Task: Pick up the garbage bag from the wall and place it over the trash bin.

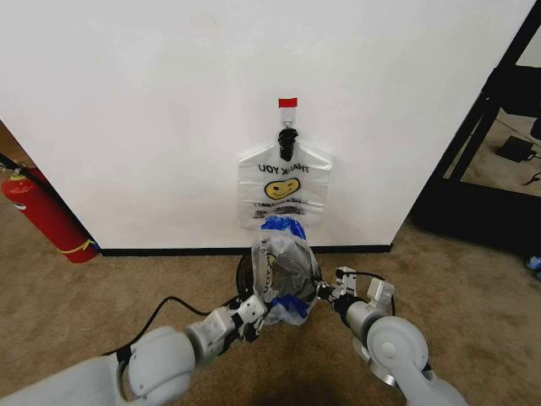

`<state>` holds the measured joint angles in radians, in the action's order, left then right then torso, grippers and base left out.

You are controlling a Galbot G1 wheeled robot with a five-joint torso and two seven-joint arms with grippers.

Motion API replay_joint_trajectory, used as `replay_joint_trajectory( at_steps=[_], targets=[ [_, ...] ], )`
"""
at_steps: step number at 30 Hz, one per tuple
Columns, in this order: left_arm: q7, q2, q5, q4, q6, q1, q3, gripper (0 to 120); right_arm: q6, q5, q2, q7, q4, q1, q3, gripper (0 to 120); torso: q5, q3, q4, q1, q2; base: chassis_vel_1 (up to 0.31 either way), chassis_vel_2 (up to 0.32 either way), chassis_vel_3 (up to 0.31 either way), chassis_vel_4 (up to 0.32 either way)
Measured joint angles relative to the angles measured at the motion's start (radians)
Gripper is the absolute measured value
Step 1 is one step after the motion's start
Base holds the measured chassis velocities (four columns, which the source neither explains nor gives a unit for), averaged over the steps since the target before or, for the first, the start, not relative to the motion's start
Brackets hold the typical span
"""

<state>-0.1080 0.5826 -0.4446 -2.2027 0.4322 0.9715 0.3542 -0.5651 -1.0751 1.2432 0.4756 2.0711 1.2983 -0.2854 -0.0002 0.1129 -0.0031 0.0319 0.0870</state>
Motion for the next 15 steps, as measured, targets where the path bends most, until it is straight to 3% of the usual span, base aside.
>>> replay_joint_trajectory(
  at_steps=[15],
  targets=[
    [0.017, 0.025, 0.194, 0.063, -0.094, 0.213, -0.090, 0, -0.006, -0.041, 0.009, 0.030, 0.016, 0.002, -0.013, 0, 0.0001, 0.000, 0.0000, 0.000, 0.000, 0.000, 0.000, 0.000, 0.000]
  ],
)
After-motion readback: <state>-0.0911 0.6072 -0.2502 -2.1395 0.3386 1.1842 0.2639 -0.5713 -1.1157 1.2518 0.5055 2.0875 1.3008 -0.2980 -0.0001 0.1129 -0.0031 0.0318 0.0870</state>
